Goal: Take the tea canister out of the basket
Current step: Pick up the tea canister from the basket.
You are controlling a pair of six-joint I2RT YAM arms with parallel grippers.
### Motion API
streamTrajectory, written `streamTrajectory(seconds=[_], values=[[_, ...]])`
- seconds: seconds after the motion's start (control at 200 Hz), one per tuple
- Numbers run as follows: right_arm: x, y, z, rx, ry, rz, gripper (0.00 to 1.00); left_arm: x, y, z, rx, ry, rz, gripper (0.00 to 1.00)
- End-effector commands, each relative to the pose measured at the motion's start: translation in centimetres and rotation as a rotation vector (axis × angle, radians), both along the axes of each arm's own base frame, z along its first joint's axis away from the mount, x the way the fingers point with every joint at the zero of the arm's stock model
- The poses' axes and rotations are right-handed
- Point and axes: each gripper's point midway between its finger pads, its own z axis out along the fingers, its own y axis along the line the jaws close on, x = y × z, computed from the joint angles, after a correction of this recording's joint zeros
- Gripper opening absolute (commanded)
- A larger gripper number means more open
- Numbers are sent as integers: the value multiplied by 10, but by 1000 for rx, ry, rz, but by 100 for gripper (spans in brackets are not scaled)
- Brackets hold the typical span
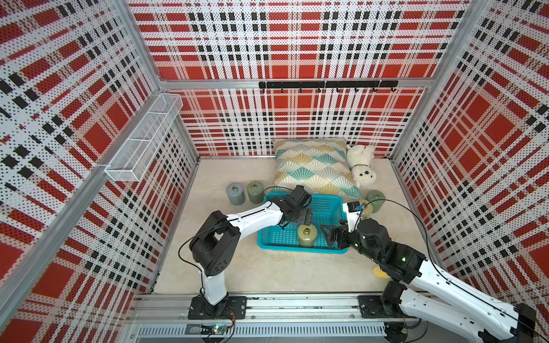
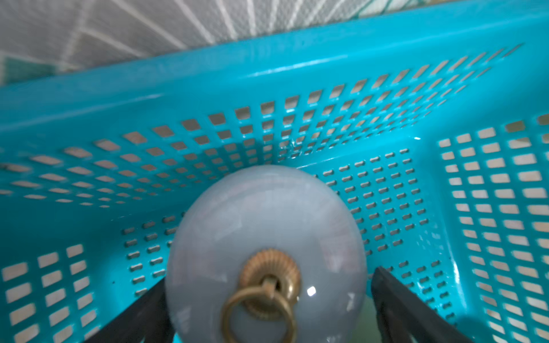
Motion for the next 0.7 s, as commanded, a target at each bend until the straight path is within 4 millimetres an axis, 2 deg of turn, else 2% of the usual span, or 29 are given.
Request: streamTrajectory(seconds=[0.0,0.1,0.306,0.416,0.561,0.696], values=[[2,3,-2,5,3,0,100,11,-8,0,-3,-13,12,99],[2,3,-1,9,1,0,100,17,-6,-10,12,3,18,100],[1,2,1,11,-6,2,100,22,-2,-21,15,29,34,95],[1,2,1,10,-6,2,100,22,-3,-21,15,25,35,91],[3,4,-1,6,-3,2,100,22,-4,-17,8,23,39,75],[1,9,-1,16,8,31,100,20,-7,-4,-9,9,37,70]])
